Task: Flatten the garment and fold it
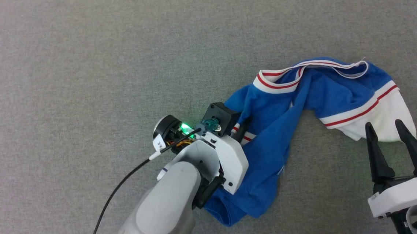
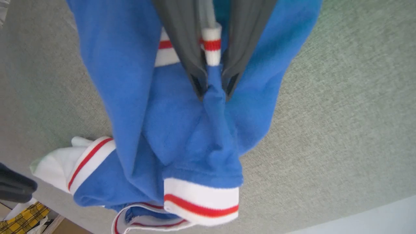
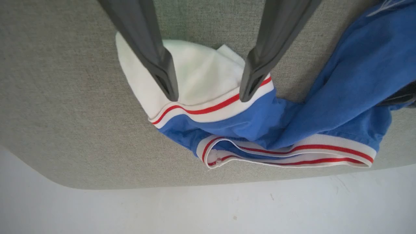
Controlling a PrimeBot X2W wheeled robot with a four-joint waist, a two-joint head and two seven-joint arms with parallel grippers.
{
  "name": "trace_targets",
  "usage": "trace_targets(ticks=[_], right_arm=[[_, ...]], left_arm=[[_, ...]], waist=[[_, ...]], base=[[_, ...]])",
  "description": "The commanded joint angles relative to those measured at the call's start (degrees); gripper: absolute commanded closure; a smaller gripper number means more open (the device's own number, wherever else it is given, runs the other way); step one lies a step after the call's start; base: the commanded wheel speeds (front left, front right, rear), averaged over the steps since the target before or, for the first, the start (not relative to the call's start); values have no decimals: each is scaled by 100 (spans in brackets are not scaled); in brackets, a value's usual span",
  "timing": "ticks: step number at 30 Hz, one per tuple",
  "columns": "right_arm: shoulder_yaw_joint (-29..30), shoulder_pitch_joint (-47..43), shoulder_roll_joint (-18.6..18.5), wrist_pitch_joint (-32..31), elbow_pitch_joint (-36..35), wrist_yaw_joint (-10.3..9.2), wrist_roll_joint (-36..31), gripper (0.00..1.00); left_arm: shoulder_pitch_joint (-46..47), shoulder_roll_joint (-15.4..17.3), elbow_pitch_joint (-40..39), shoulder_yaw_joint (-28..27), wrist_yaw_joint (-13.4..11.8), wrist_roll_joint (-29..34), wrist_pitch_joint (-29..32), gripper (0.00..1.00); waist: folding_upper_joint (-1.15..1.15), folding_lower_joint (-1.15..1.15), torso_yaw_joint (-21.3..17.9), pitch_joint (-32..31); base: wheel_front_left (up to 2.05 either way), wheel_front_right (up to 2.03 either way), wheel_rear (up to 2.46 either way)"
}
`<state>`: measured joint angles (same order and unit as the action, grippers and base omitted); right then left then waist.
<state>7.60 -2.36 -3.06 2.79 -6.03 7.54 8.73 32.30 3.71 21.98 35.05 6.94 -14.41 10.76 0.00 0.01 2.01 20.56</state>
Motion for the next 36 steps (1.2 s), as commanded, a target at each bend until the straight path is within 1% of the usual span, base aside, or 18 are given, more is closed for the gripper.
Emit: trace_targets(ticks=[1,5,7,9,12,14,17,19,21,22,23,24,25,27,30,33,36], right_arm=[[39,59,18,35,23,-5,36,0],[88,43,18,36,54,-5,46,0],[88,39,18,38,58,-5,53,0],[57,39,18,35,65,-5,58,0],[-8,64,18,24,44,-5,57,0],[-42,95,18,5,39,-5,50,0],[-84,146,18,-17,44,-5,42,0],[-127,194,18,-29,57,-5,31,0],[-173,246,18,-22,85,-5,30,0],[-186,268,18,-17,102,-5,28,0],[-192,289,18,-7,116,-5,28,0],[-192,305,18,3,130,-5,27,0],[-185,315,18,10,143,-5,27,0],[-164,325,18,15,167,-5,20,0],[-135,307,18,9,202,-5,-3,0],[-108,282,18,-6,214,-5,-31,0],[-138,250,18,-41,224,-5,-61,0]], left_arm=[[144,-21,-20,-38,-49,-49,-94,100],[264,11,-392,-265,-90,-230,-200,100],[365,103,-703,-475,-107,-374,-164,100],[504,312,-979,-672,-97,-492,22,100],[733,732,-1207,-1038,-80,-698,375,100],[877,997,-1197,-1292,-68,-829,471,100],[1029,1241,-982,-1666,-99,-1001,331,100],[1080,1454,-691,-1764,-118,-896,192,100],[1042,1577,-332,-1757,-164,-789,160,100],[1008,1595,-175,-1737,-183,-757,146,88],[967,1561,-43,-1762,-253,-764,85,55],[934,1517,61,-1791,-324,-765,-26,0],[897,1453,149,-1819,-383,-784,-147,0],[862,1343,289,-1838,-424,-824,-346,0],[873,1211,322,-1919,-499,-872,-749,0],[876,1173,281,-1937,-428,-970,-803,0],[892,1283,10,-2041,-365,-1123,-704,0]], waist=[[0,-1,19,-42],[0,-1,86,-134],[0,-1,110,-159],[0,-1,120,-160],[0,-1,79,-82],[0,-1,32,6],[0,-1,-51,158],[0,-1,-117,267],[0,-1,-189,346],[0,-1,-216,382],[0,-1,-234,409],[0,-1,-245,429],[0,-1,-246,444],[0,-1,-229,455],[0,-1,-149,382],[0,-1,-57,287],[0,-1,59,111]], base=[[0,0,0],[0,0,0],[0,0,0],[0,0,0],[0,0,0],[0,0,0],[0,0,0],[0,0,0],[0,0,0],[0,0,0],[0,0,0],[0,0,0],[0,0,0],[0,0,0],[0,0,0],[0,0,0],[0,0,0]])
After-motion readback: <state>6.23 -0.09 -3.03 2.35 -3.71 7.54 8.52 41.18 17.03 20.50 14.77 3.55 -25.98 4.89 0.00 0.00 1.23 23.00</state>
